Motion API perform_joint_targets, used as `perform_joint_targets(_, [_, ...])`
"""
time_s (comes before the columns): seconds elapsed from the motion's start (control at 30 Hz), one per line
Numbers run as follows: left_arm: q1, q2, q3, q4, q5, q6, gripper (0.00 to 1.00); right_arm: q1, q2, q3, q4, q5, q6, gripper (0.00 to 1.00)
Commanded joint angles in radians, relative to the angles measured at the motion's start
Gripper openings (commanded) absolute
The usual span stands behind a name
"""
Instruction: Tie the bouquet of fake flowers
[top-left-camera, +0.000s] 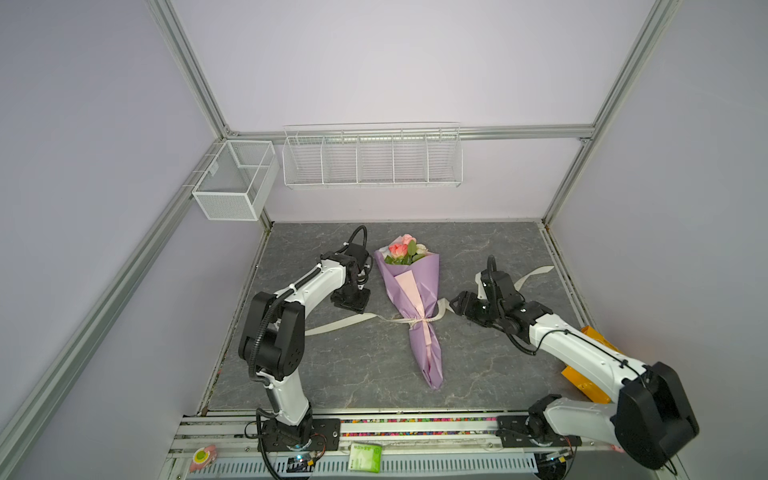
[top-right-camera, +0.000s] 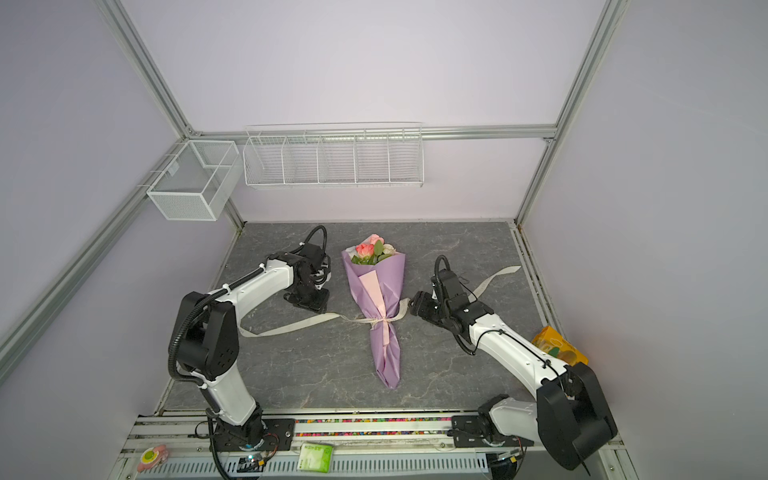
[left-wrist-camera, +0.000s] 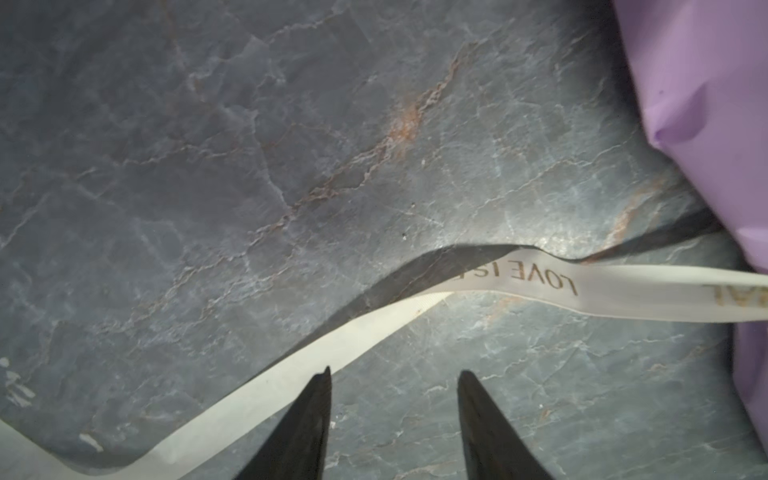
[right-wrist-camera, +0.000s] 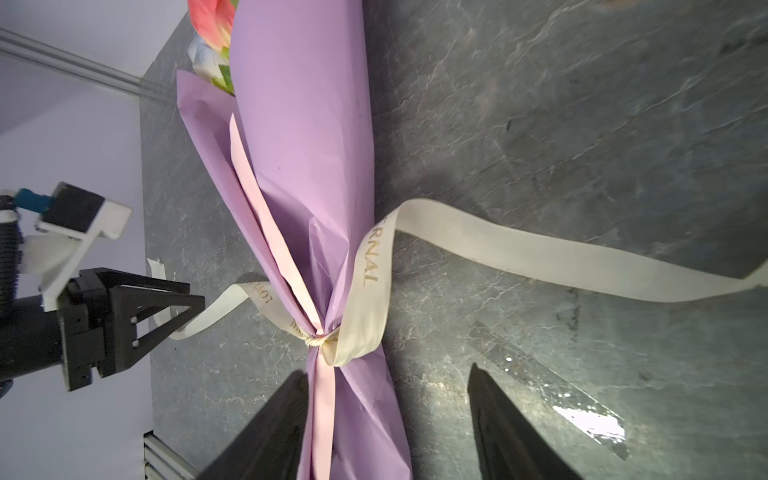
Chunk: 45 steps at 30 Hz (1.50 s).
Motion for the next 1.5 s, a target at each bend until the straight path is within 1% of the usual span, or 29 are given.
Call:
perform_joint_targets(0.0, [0.002, 0.056, 0.072, -0.093, 0.016, 0.074, 0.54, -0.027, -0.036, 0.011, -0.062, 0.033, -0.027, 0.67])
perform_joint_targets(0.03, [0.003, 0.075, 0.083, -0.100, 0.022, 0.084, 0.56, -0.032, -0.038, 0.015, -0.066, 0.029, -0.032, 0.67])
perform_joint_targets(0.07, [0.003, 0.090, 0.091, -0.103, 0.020, 0.088, 0.63, -0.037, -0.038, 0.020, -0.075, 0.029, -0.038, 0.68])
perform_joint_targets(0.13, [0.004, 0.108, 0.093, -0.098, 0.005, 0.093, 0.65, -0.044, -0.035, 0.032, -0.090, 0.032, -0.047, 0.68])
perform_joint_targets(0.33, [0.002, 0.173, 0.101, -0.116, -0.024, 0.113, 0.66, -0.050, -0.024, 0.037, -0.086, 0.033, -0.044, 0.68])
perform_joint_targets(0.5, [0.003, 0.193, 0.087, -0.123, -0.033, 0.128, 0.63, -0.055, -0.001, 0.045, -0.092, 0.027, -0.051, 0.68])
perform_joint_targets(0.53, [0.002, 0.196, 0.087, -0.124, -0.041, 0.126, 0.60, -0.056, 0.002, 0.047, -0.092, 0.027, -0.051, 0.68])
perform_joint_targets(0.57, [0.002, 0.202, 0.090, -0.131, -0.047, 0.127, 0.56, -0.056, 0.006, 0.046, -0.091, 0.025, -0.051, 0.68])
perform_joint_targets(0.63, [0.002, 0.215, 0.097, -0.143, -0.059, 0.119, 0.53, -0.058, 0.013, 0.049, -0.089, 0.024, -0.047, 0.68])
perform_joint_targets(0.7, [0.000, 0.224, 0.104, -0.151, -0.072, 0.107, 0.44, -0.059, 0.024, 0.054, -0.089, 0.020, -0.043, 0.68])
perform_joint_targets(0.8, [-0.004, 0.221, 0.093, -0.137, -0.095, 0.092, 0.37, -0.061, 0.032, 0.060, -0.094, 0.008, -0.038, 0.68])
perform_joint_targets(0.87, [-0.005, 0.214, 0.082, -0.125, -0.104, 0.079, 0.27, -0.062, 0.026, 0.059, -0.093, 0.004, -0.033, 0.68])
perform_joint_targets(1.0, [-0.021, 0.172, 0.070, -0.096, -0.100, 0.047, 0.14, -0.062, 0.006, 0.053, -0.095, 0.004, -0.025, 0.68])
perform_joint_targets(1.03, [-0.027, 0.159, 0.069, -0.090, -0.093, 0.039, 0.11, -0.062, 0.002, 0.053, -0.095, 0.002, -0.023, 0.69])
perform_joint_targets(1.07, [-0.033, 0.143, 0.070, -0.085, -0.091, 0.026, 0.11, -0.061, -0.001, 0.054, -0.091, -0.007, -0.024, 0.69])
perform_joint_targets(1.17, [-0.047, 0.096, 0.077, -0.069, -0.059, -0.007, 0.04, -0.061, -0.010, 0.050, -0.049, -0.057, -0.026, 0.69])
perform_joint_targets(1.27, [-0.055, 0.040, 0.077, -0.043, -0.009, -0.052, 0.00, -0.059, -0.019, 0.032, 0.040, -0.143, -0.015, 0.69])
perform_joint_targets(1.37, [-0.064, -0.032, 0.052, 0.005, 0.034, -0.111, 0.00, -0.050, -0.011, 0.017, 0.152, -0.244, 0.025, 0.70])
perform_joint_targets(1.47, [-0.070, -0.124, -0.009, 0.088, 0.097, -0.162, 0.00, -0.020, 0.021, 0.024, 0.226, -0.301, 0.069, 0.70])
